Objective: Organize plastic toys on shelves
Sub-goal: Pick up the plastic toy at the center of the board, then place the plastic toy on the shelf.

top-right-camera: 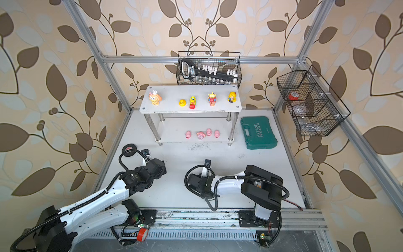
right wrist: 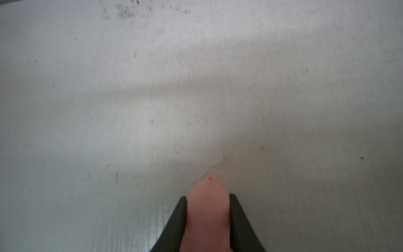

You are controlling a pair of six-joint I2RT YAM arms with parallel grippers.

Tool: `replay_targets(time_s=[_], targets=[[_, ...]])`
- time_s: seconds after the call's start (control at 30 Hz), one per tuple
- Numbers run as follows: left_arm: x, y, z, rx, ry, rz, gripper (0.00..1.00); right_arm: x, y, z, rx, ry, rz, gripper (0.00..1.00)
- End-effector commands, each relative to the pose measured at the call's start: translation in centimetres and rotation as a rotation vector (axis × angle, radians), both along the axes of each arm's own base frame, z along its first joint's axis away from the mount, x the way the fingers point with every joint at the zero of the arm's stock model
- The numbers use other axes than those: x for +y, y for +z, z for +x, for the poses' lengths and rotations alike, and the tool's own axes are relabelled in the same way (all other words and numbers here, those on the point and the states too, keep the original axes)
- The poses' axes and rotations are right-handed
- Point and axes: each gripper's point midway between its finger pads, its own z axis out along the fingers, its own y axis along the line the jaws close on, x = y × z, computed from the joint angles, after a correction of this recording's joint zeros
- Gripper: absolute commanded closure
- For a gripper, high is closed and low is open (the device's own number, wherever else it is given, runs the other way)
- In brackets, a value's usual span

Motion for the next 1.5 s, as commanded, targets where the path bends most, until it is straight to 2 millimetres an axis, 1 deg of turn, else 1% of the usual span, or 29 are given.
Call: replay_targets(time_s=[0.0, 0.17, 0.27, 0.37, 0.53, 0.63, 0.67, 0.7, 0.73, 0.83, 0.87, 0.97, 1.1, 1.23, 1.3, 1.47], targets=[[0.3, 1.0, 0.3, -0.036, 0.026, -0.008, 0.01, -1.2, -1.8, -0.8, 0.052, 0.002, -0.054, 0.74], [0.6, 0.9, 0.3, -0.035, 0.043, 0.005, 0.01, -0.8, -1.3, -0.6, 0.036, 0.020, -0.057, 0.77], [0.7, 1.0, 0.3, -0.030, 0.052, 0.019, 0.01, -0.5, -0.6, -0.5, 0.016, 0.050, -0.054, 0.77], [1.0, 1.2, 0.3, -0.027, 0.066, 0.034, 0.01, -0.1, 0.9, -0.2, -0.016, 0.087, -0.054, 0.77], [1.5, 1.3, 0.1, -0.032, 0.090, 0.033, 0.01, 0.9, 4.0, 0.8, -0.086, 0.147, -0.064, 0.76], [2.5, 1.3, -0.4, -0.029, 0.126, 0.029, 0.01, 2.5, 5.8, 2.0, -0.128, 0.173, -0.046, 0.76], [3.2, 1.1, -0.6, -0.032, 0.173, -0.004, 0.01, 3.1, 6.2, 2.5, -0.143, 0.196, -0.061, 0.75], [3.7, 0.9, -0.7, -0.026, 0.196, -0.029, 0.01, 4.1, 6.7, 3.2, -0.156, 0.210, -0.058, 0.76], [4.1, 0.6, -0.8, -0.019, 0.210, -0.052, 0.01, 4.6, 7.0, 3.6, -0.161, 0.217, -0.058, 0.75], [5.0, 0.0, -0.9, -0.017, 0.253, -0.144, 0.01, 7.2, 8.2, 5.7, -0.193, 0.245, -0.049, 0.75], [5.2, -0.1, -1.0, -0.014, 0.245, -0.145, 0.01, 8.1, 8.6, 6.4, -0.204, 0.254, -0.041, 0.75], [5.5, -0.1, -1.1, -0.022, 0.251, -0.160, 0.01, 10.5, 9.4, 8.9, -0.221, 0.270, -0.016, 0.76], [5.4, -0.2, -1.1, -0.010, 0.250, -0.156, 0.01, 13.2, 9.9, 12.5, -0.235, 0.278, 0.008, 0.75], [5.2, -0.2, -0.8, -0.001, 0.241, -0.151, 0.01, 15.2, 10.9, 15.5, -0.273, 0.279, 0.011, 0.76], [5.2, -0.3, -0.8, 0.005, 0.239, -0.146, 0.01, 15.9, 11.3, 17.0, -0.283, 0.272, 0.010, 0.76], [5.2, -0.3, -0.9, 0.000, 0.242, -0.147, 0.01, 17.0, 11.8, 19.5, -0.310, 0.257, 0.019, 0.75]])
